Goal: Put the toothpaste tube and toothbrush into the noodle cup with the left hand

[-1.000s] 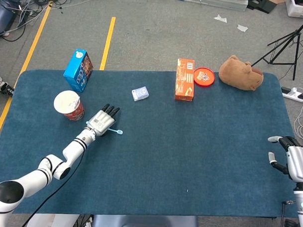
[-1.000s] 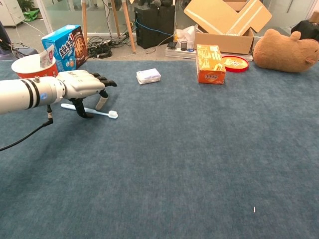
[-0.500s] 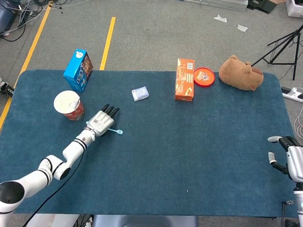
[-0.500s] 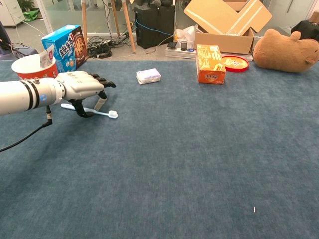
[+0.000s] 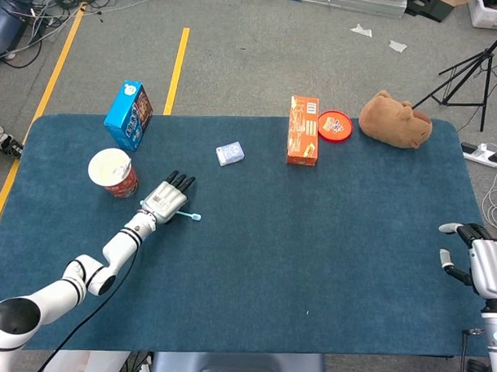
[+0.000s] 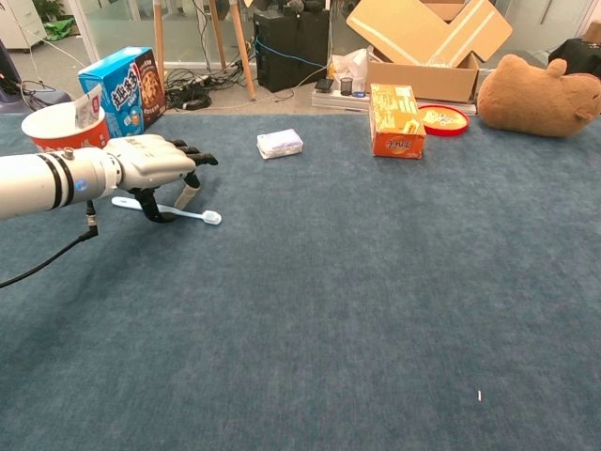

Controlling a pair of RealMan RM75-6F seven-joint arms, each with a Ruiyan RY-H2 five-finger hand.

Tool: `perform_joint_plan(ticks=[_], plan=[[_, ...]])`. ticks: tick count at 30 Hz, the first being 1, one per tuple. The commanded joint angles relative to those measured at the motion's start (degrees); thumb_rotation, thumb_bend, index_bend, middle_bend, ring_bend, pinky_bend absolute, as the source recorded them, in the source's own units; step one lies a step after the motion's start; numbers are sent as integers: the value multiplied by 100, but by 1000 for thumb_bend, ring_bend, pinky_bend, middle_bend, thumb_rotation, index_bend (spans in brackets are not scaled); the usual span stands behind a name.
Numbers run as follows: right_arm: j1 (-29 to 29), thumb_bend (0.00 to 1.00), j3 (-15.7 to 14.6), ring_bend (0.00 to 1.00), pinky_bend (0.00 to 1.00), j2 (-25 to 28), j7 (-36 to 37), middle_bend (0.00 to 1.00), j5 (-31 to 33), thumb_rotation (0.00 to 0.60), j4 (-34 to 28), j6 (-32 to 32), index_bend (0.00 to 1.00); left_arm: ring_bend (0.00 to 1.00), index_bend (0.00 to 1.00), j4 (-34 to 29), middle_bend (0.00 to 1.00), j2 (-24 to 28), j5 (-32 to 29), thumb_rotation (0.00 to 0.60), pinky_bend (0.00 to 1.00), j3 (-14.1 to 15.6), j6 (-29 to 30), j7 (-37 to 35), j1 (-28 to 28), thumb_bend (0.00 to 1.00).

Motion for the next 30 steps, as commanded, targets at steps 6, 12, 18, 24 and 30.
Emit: perform_joint_plan(ticks=[6,12,18,24,30], plan=[[-1,351,-3,290,560,0,2,420,-8,600,0,3,389,0,596,-16,0,5,0,600,0,-22,76,-15,26,352],[0,351,-2,290,560,1,3,420,-8,600,-3,3,389,0,606,-105,0,46,-18,600,0,-60,162,-14,54,353],[4,351,-7,290,560,0,-1,420,-12,600,-3,-6,389,0,610,-301,0,157,-76,600,0,-124,244,41,82,354],[14,351,-10,290,560,-10,-10,420,-9,600,2,-23,389,0,615,-630,0,298,-170,600,0,-209,379,99,143,353],[20,351,-17,290,560,-17,-12,420,-13,600,9,-36,388,0,620,-952,0,444,-329,600,0,-307,464,233,192,353]])
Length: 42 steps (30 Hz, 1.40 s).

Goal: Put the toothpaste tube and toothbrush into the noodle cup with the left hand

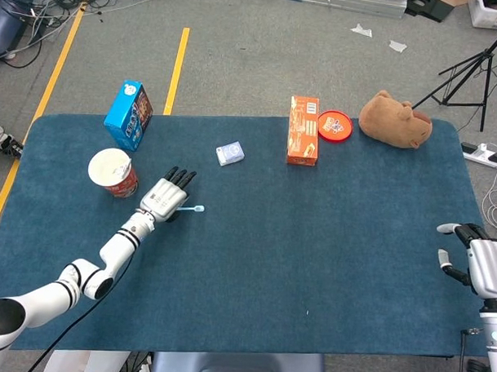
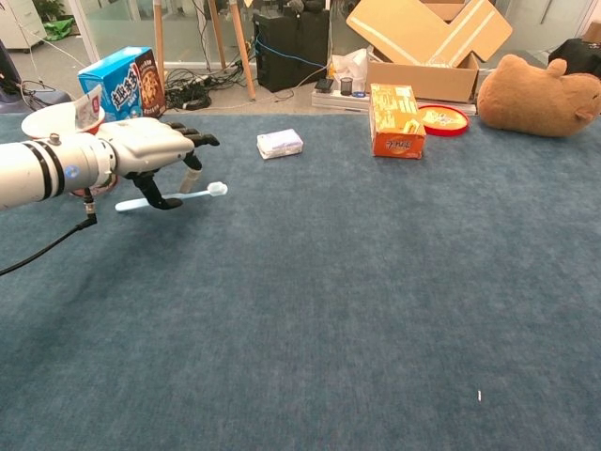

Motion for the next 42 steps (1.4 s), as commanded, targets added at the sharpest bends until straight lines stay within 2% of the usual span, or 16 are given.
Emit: perform_joint_plan(ticks=[1,12,29,35,42], plan=[[-1,351,-3,290,560,-1,-3,420,-3,600,0,0,388,0,620,-152,0,75,-110,600,0,-72,44,66,30,353],[0,350,-6,290,560,-2,-11,420,-5,600,-3,3,389,0,622,-605,0,246,-485,600,0,-253,134,210,112,353],[-41,351,-32,290,560,14,-55,420,-117,600,-82,137,388,0,636,-2198,0,922,-1783,600,0,-872,483,626,152,353],[-53,351,-52,290,560,22,-76,420,-169,600,-119,172,389,0,645,-2624,0,1132,-2234,600,0,-1083,730,706,157,353],[-78,351,-73,290,560,46,-93,420,-227,600,-175,228,389,0,651,-2913,0,1320,-2806,600,0,-1483,1014,574,108,353]])
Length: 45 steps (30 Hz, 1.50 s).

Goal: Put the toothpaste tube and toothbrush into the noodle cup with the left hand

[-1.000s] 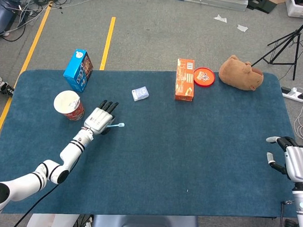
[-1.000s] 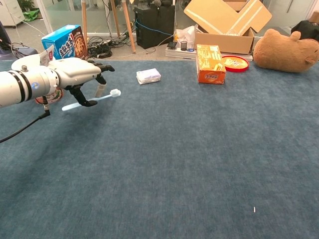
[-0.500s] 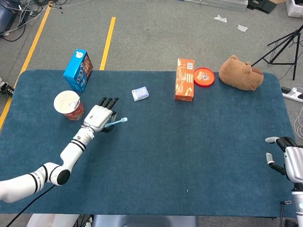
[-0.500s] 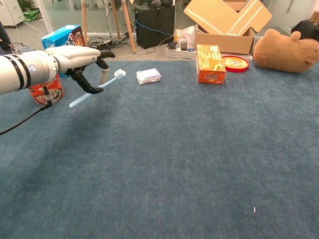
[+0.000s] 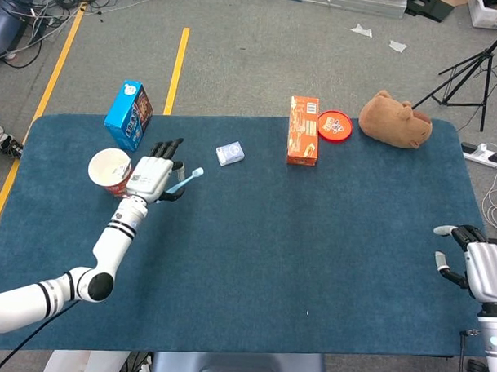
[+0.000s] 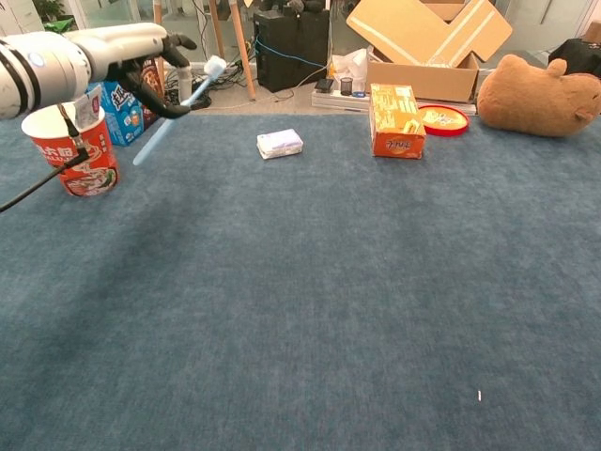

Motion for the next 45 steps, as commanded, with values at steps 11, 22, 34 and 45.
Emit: perform_joint_plan(ticks=[11,22,34,45], plan=[[-55,351,-26,290,560,35,-54,420,-118,600,-103,151,389,0,668,186,0,182,-466,600,0,-490,246,-578,-82,353],[-168,351,-59,290,560,60,-206,418,-281,600,-275,432,389,0,678,338,0,177,-199,600,0,-541,346,-1059,-83,355],[-153,350,-25,290,560,149,-342,418,-343,600,-375,479,389,0,679,886,0,74,-214,600,0,-566,238,-1253,-197,355],[-122,350,40,290,560,364,-932,418,-349,600,-697,544,389,0,680,1399,0,44,-59,600,0,-579,93,-1667,-189,355]])
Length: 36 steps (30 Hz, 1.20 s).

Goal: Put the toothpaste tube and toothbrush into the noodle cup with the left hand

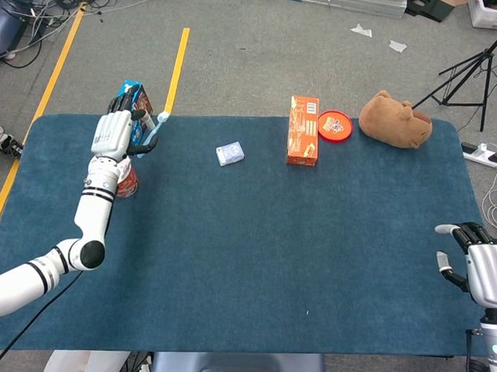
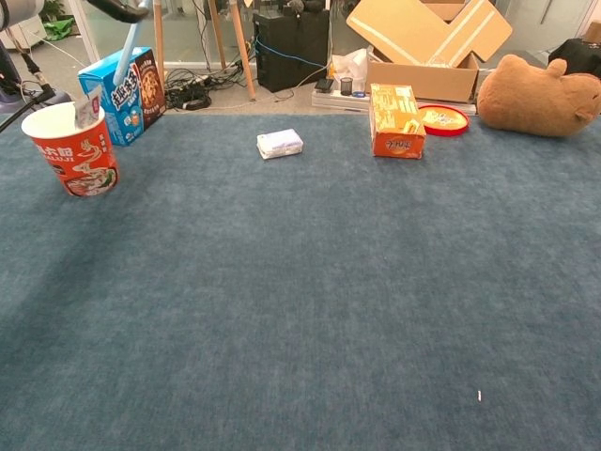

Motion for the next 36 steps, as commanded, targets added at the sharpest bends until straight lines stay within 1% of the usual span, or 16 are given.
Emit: perform_joint_plan(ticks=[1,13,30,36], plan=[[13,350,29,290,560,74,-159,418,12,600,-119,22,389,0,680,120,0,-2,61,600,0,9,-45,-116,23,355],[56,351,64,291,560,116,-425,418,82,600,-292,-8,388,0,682,514,0,3,111,600,0,51,-214,-451,142,355],[137,351,113,290,560,-17,-570,418,366,600,-227,-176,389,0,682,1537,0,-233,312,600,0,126,-727,-1103,176,355],[148,351,111,290,560,-40,-576,418,403,600,-203,-202,388,0,682,1731,0,-293,388,600,0,153,-821,-1257,210,355]])
